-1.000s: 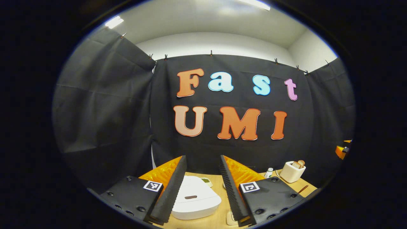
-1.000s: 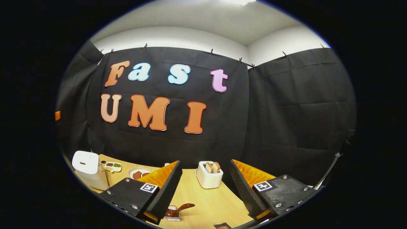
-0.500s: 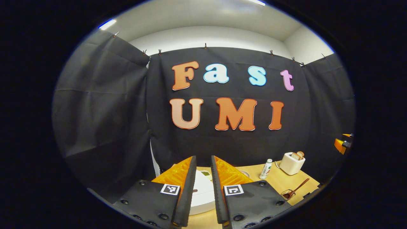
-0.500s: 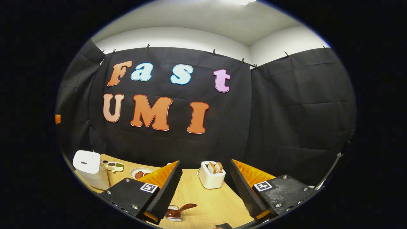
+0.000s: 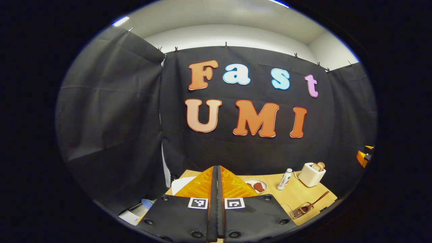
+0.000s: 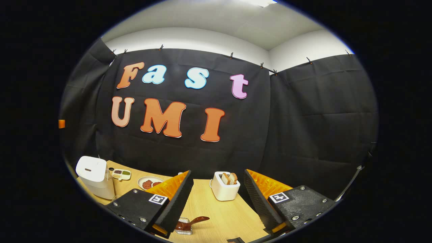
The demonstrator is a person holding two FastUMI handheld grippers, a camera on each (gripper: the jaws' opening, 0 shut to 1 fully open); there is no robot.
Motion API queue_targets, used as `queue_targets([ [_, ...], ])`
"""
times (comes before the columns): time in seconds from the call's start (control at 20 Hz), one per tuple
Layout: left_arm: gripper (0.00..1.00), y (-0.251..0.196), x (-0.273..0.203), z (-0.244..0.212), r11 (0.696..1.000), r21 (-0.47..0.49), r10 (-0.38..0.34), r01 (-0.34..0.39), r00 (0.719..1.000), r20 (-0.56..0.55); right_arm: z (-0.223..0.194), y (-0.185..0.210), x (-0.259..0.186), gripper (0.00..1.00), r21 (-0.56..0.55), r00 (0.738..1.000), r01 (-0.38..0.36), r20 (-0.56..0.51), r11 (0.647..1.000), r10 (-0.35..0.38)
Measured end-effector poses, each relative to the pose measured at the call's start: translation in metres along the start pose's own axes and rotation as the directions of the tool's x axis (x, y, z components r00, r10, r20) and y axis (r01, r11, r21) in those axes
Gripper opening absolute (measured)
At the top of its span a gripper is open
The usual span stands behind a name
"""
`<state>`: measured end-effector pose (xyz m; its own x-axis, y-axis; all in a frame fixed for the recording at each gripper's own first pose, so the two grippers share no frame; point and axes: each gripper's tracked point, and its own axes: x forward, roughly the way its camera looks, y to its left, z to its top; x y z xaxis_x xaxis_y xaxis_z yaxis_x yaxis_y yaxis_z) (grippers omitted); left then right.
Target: Close the left gripper, press the button to open the rice cooker; take a wooden spoon from the chopstick holder with the right hand, scoop a spoonful of rice and pour it into the rice cooker, then put the wooden spoon back into the chopstick holder.
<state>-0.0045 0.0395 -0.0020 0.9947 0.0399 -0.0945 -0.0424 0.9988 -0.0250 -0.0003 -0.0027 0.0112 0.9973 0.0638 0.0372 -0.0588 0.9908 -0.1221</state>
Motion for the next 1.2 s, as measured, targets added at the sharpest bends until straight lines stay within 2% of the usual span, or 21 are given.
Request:
queue_targets([
  [0.25, 0.04, 0.006, 0.035, -0.015, 0.999, -0.005, -0.042, 0.042, 0.993, -0.113, -0.011, 0.003, 0.007, 0.94, 0.008, 1.000, -0.002, -0.023, 1.000, 0.002],
  [0.4, 0.04, 0.008, 0.061, -0.036, 0.997, 0.008, -0.070, 0.073, 0.977, -0.200, -0.020, 0.002, 0.007, 0.94, 0.006, 0.999, -0.002, -0.046, 1.000, 0.002],
  [0.65, 0.04, 0.004, 0.108, -0.088, 0.993, 0.003, -0.111, 0.118, 0.936, -0.333, -0.035, 0.003, 0.014, 0.94, 0.002, 0.997, 0.004, -0.083, 1.000, -0.004],
  [0.85, 0.04, 0.005, 0.142, -0.121, 0.993, 0.026, -0.098, 0.118, 0.914, -0.395, -0.045, 0.000, 0.017, 0.94, 0.001, 0.993, 0.012, -0.114, 1.000, -0.012],
  [1.05, 0.04, 0.015, 0.158, -0.151, 0.993, 0.003, -0.102, 0.116, 0.884, -0.456, -0.054, -0.007, 0.018, 0.94, -0.009, 0.989, 0.038, -0.143, 0.999, -0.039],
  [1.2, 0.04, 0.020, 0.161, -0.177, 0.994, -0.022, -0.107, 0.111, 0.852, -0.512, -0.061, -0.010, 0.018, 0.94, -0.020, 0.985, 0.053, -0.164, 0.998, -0.056],
])
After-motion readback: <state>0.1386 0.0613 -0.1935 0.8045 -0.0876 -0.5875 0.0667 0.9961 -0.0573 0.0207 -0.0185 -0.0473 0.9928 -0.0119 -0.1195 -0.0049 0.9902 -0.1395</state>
